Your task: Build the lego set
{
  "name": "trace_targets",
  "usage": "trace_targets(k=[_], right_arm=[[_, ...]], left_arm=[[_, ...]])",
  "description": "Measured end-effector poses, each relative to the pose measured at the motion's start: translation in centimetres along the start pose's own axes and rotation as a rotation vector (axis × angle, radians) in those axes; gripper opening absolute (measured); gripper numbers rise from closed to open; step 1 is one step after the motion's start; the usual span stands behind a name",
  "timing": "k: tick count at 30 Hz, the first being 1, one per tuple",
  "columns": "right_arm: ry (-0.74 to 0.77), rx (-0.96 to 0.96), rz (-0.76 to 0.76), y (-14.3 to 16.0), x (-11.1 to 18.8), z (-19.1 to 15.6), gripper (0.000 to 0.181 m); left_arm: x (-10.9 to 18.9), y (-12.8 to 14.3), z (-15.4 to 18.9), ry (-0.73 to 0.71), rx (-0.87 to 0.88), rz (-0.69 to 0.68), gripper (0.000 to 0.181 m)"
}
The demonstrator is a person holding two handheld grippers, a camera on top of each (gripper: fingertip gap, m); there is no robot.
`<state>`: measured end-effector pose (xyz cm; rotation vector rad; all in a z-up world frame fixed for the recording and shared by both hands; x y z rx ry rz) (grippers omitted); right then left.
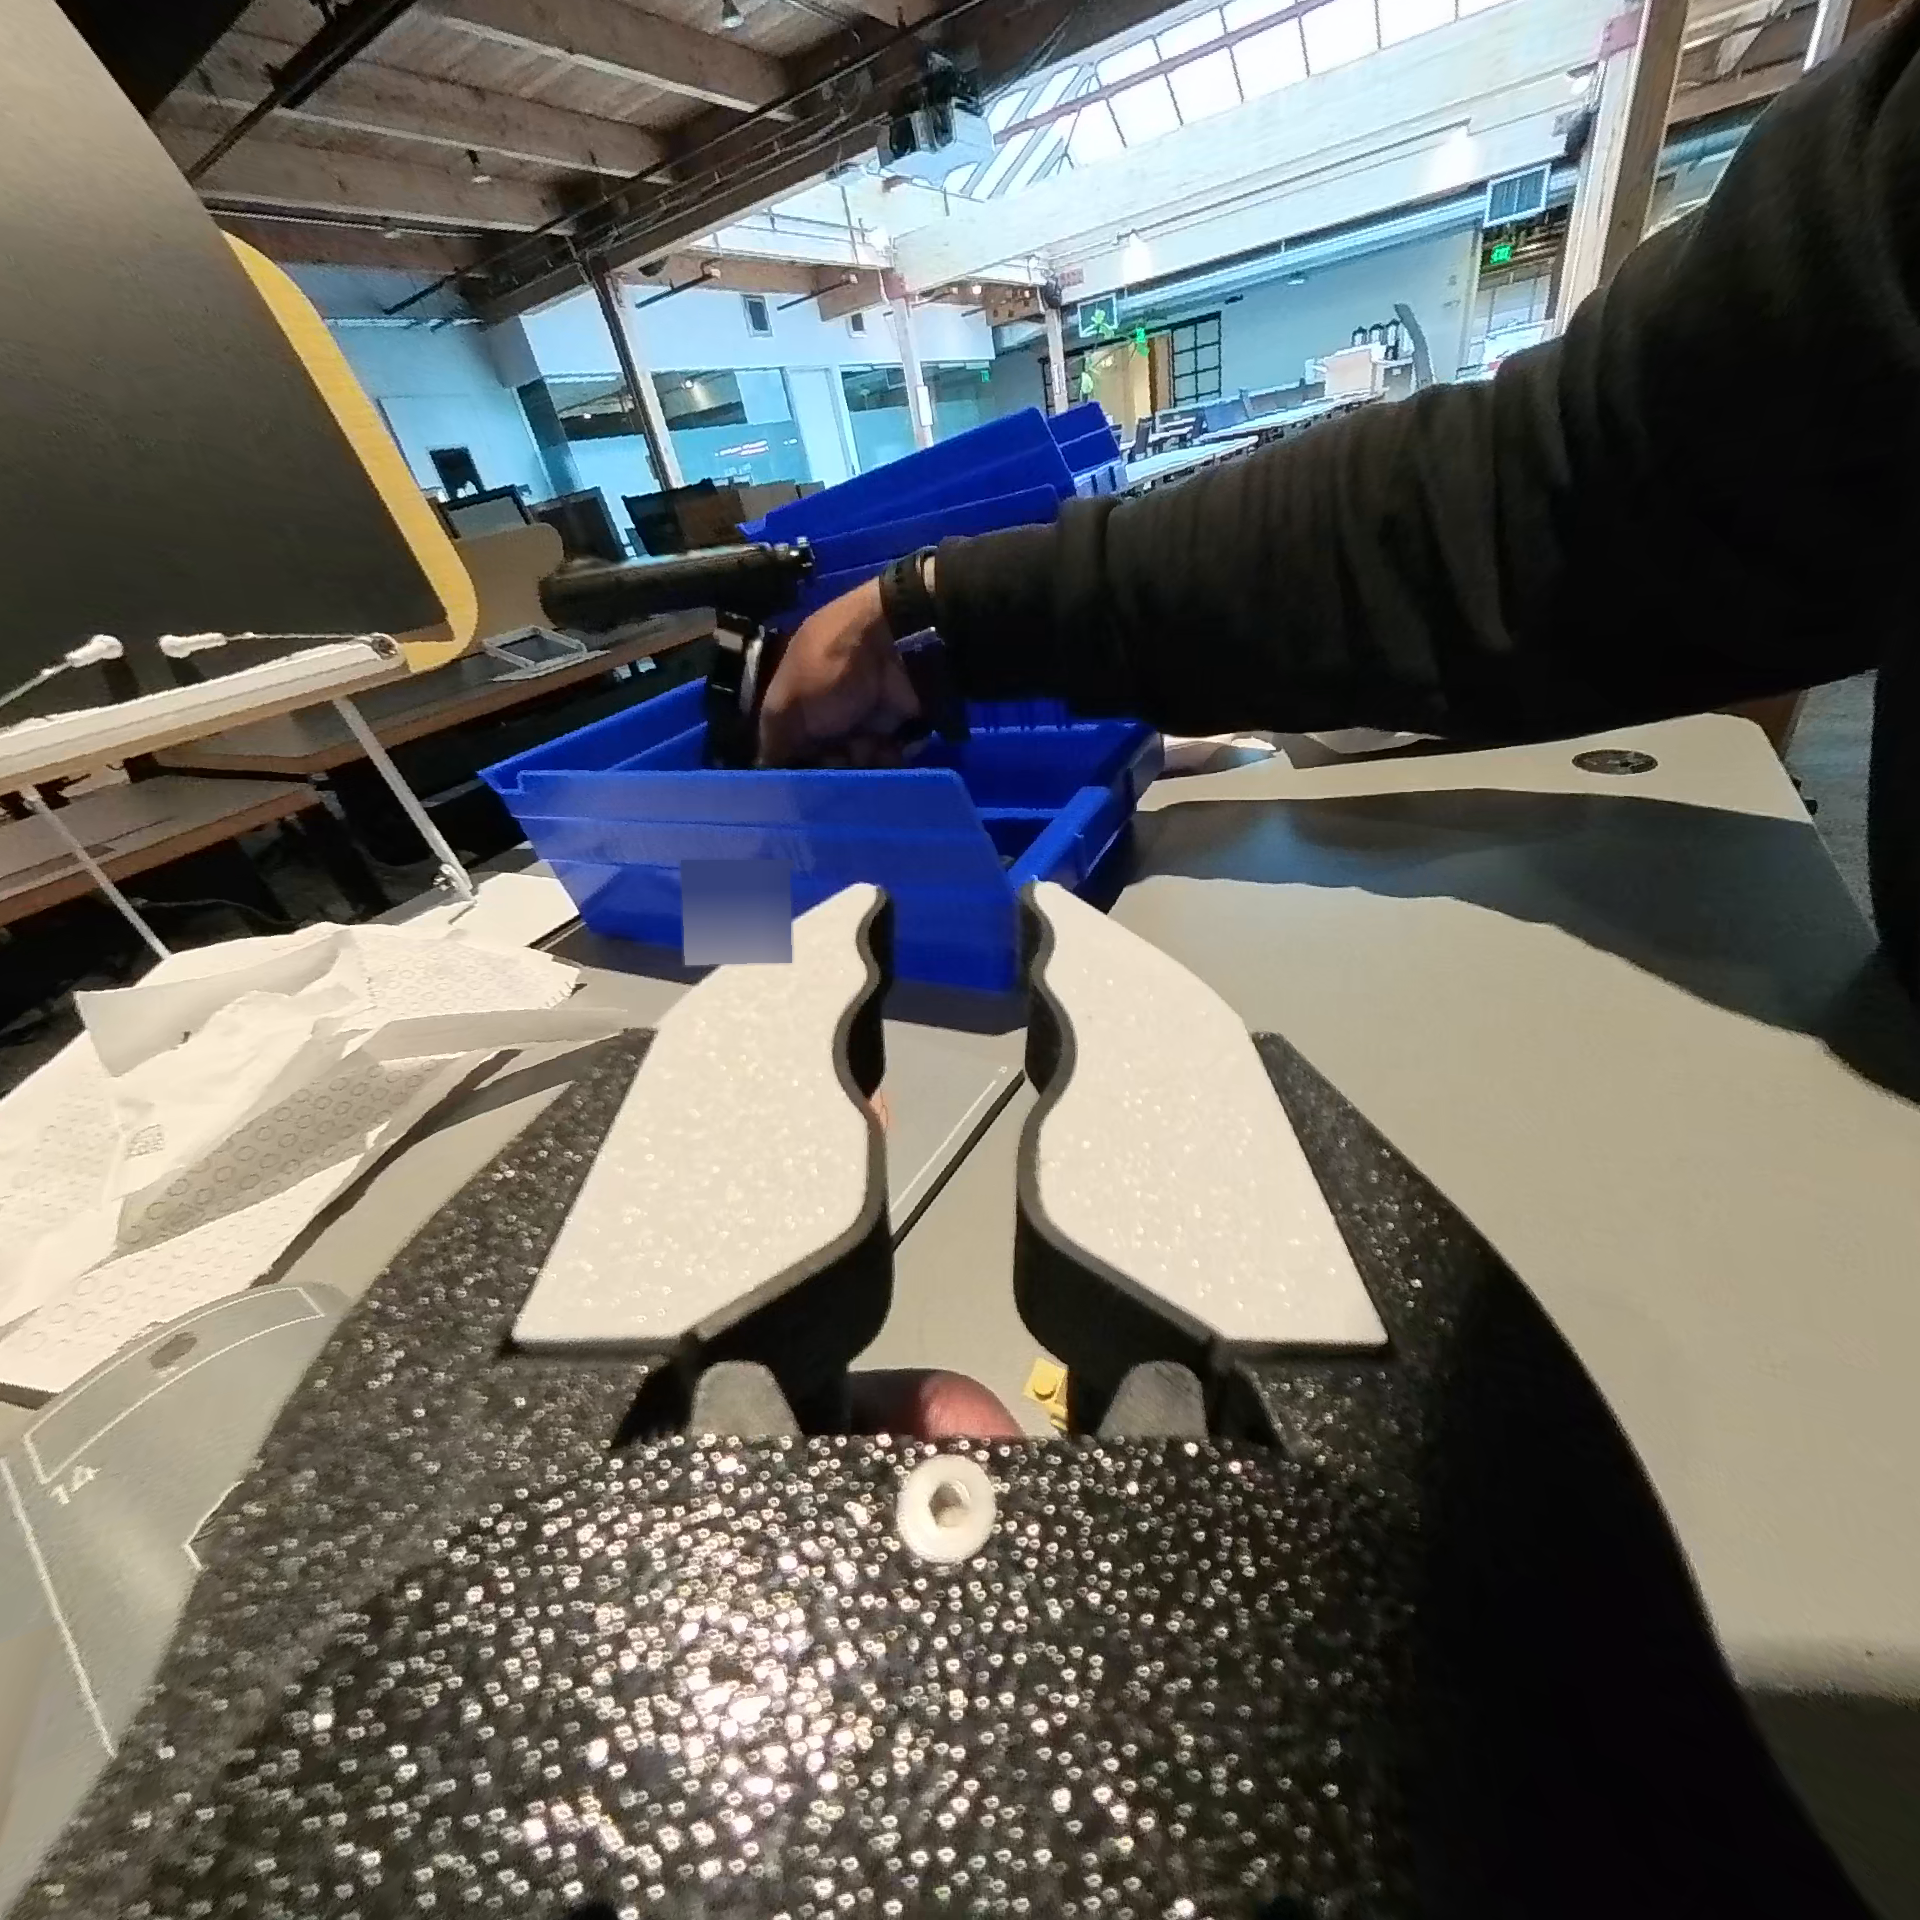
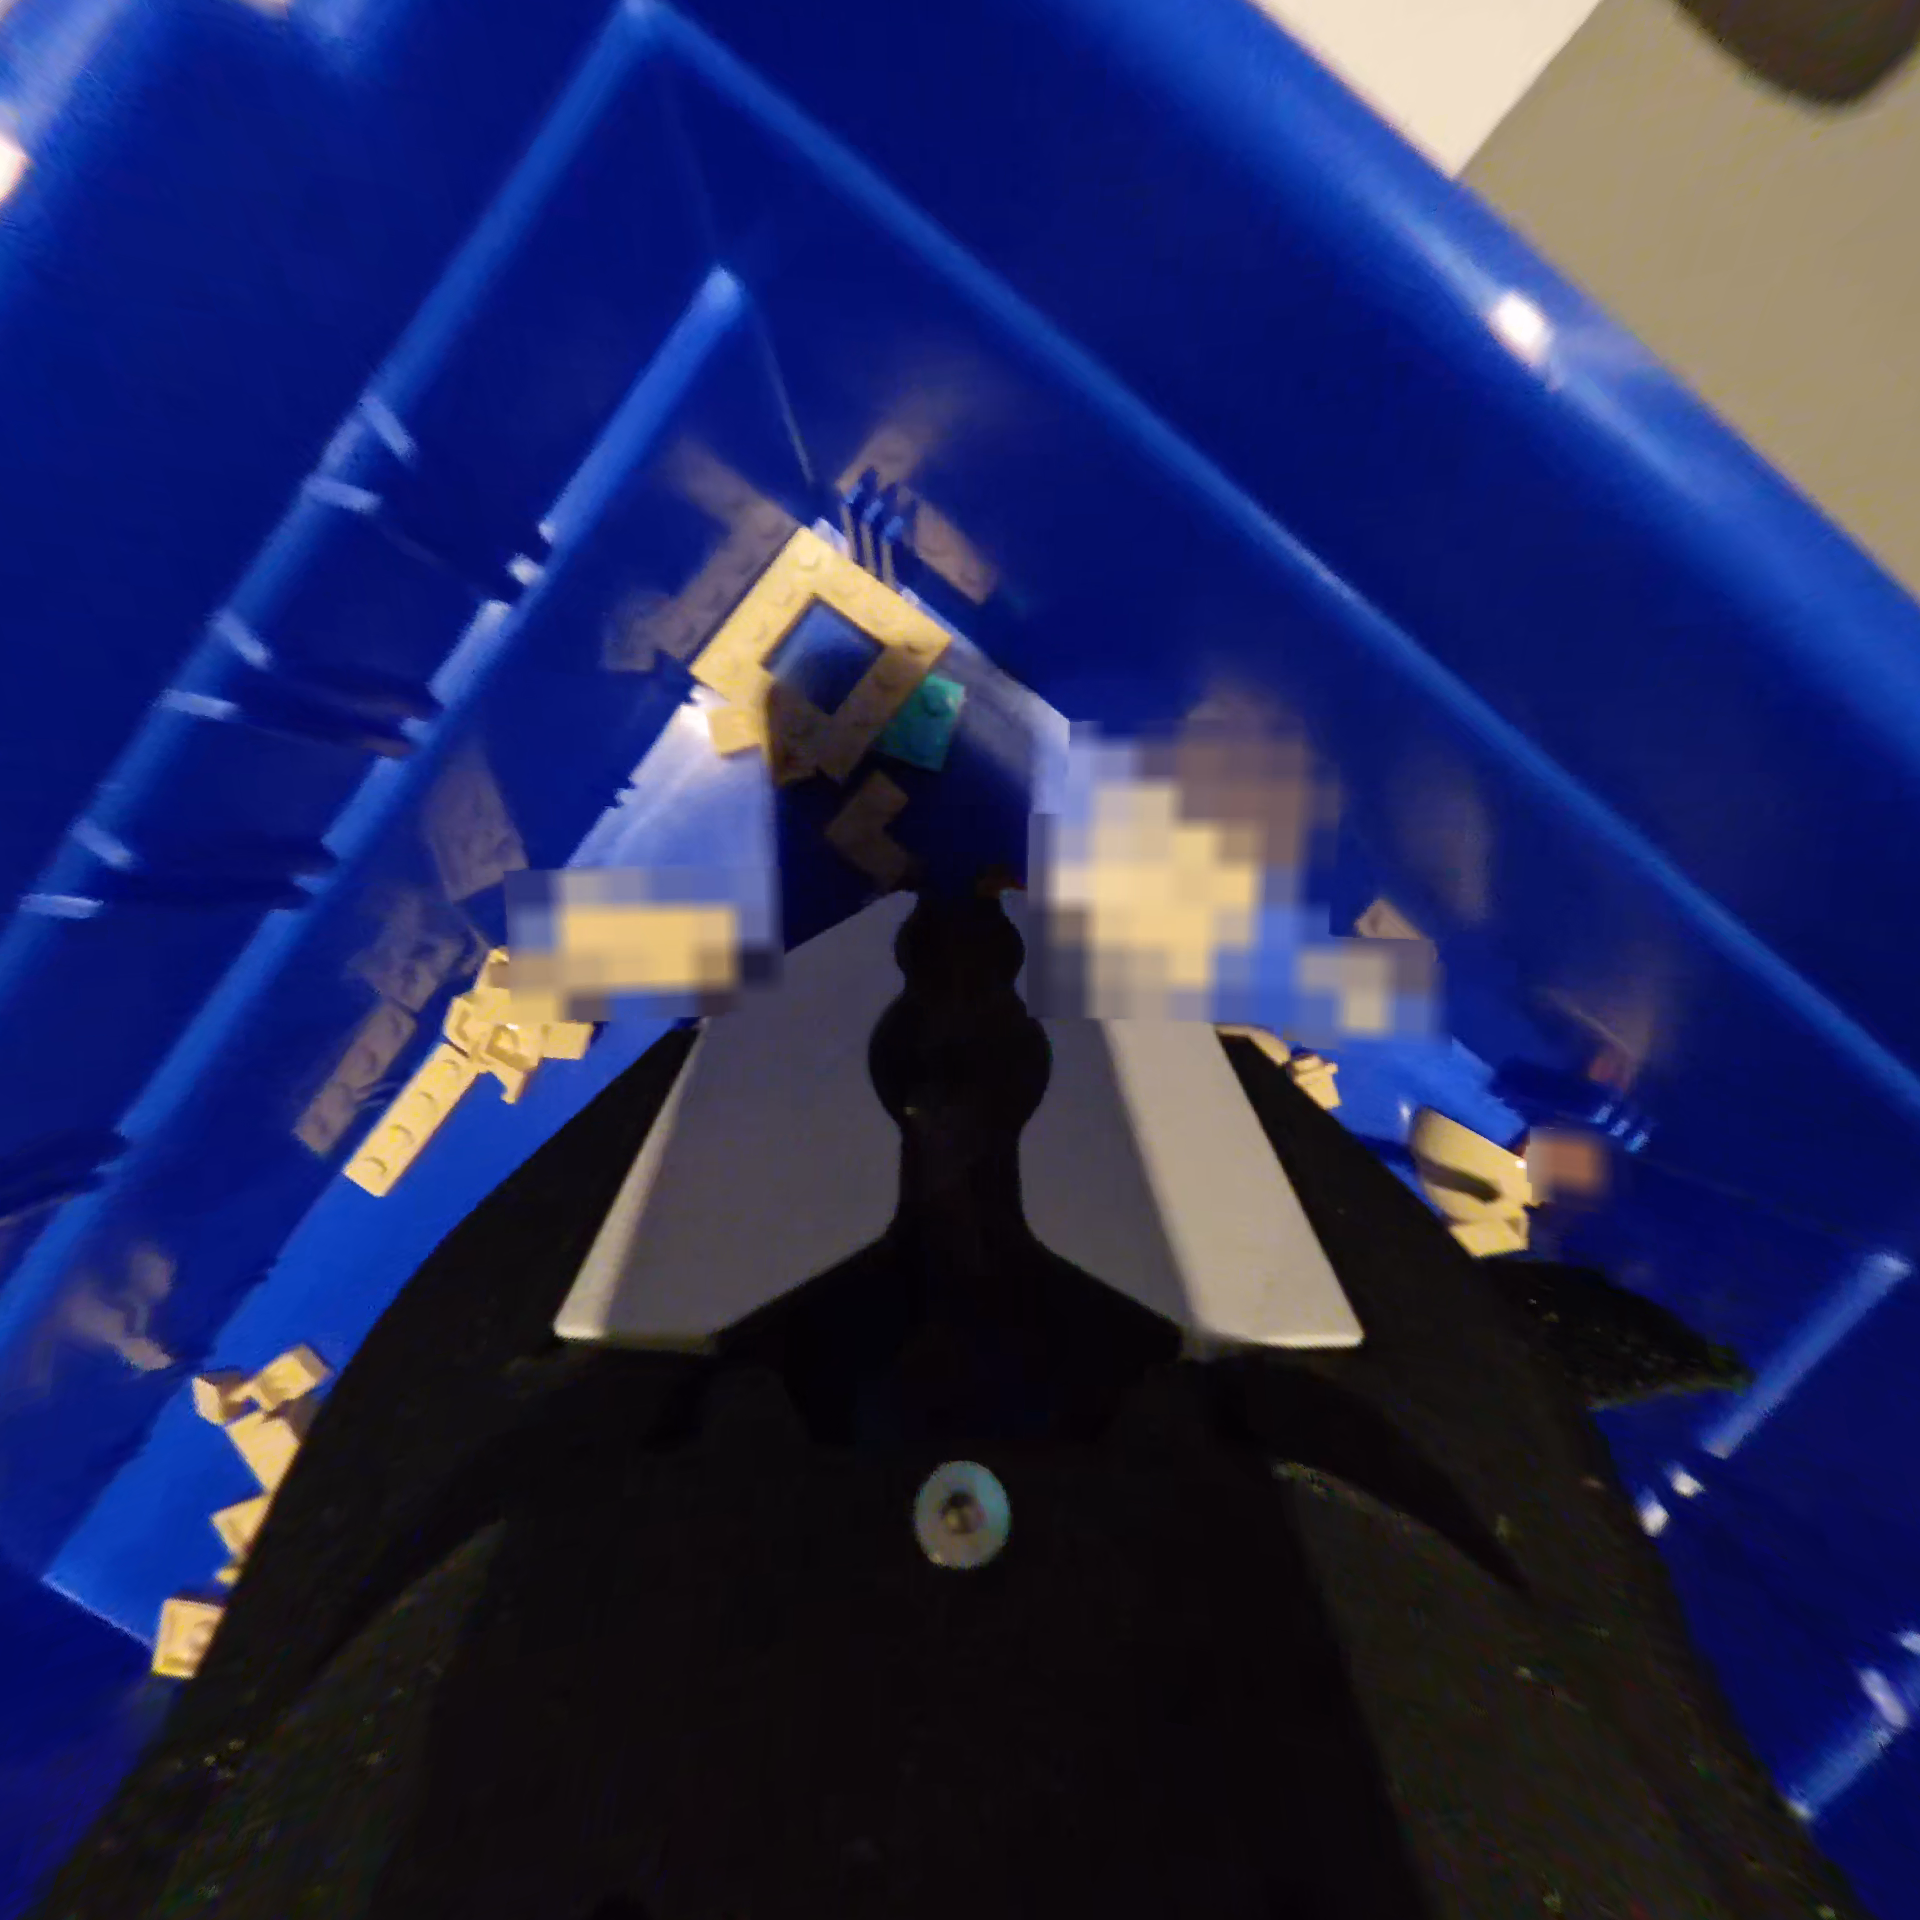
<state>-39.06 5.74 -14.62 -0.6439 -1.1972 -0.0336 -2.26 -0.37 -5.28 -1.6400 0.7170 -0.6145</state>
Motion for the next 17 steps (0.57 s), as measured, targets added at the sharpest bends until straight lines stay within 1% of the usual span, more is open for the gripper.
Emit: trace_targets(k=[1, 6, 11, 17], right_arm=[[0.0, 0.005, -0.005, 0.1, 0.0, 0.2, 0.01], [-0.048, -0.086, 0.012, 0.0, 0.4, 1.2, 0.013], [-0.055, -0.064, -0.014, 0.3, 0.1, 0.8, 0.013], [-0.035, -0.041, -0.008, -0.3, -0.1, 0.5, 0.013]], left_arm=[[0.0, 0.0, 0.0, 0.001, 0.001, 0.0, 0.022], [0.0, 0.0, 0.1, 0.002, -0.003, -0.002, 0.022], [-0.1, 0.0, 0.1, 0.003, -0.002, -0.003, 0.022], [-0.1, 0.0, 0.1, 0.002, -0.004, -0.005, 0.022]])
Point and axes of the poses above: each gripper's, where its closed fingertips meet, x back along the fingers, y out of its underside, z = x × y across the jaws, the point moved 3 cm from there along x, back along the fingers, and after that the axes turned 13 degrees about y, right-handed, at the moved point
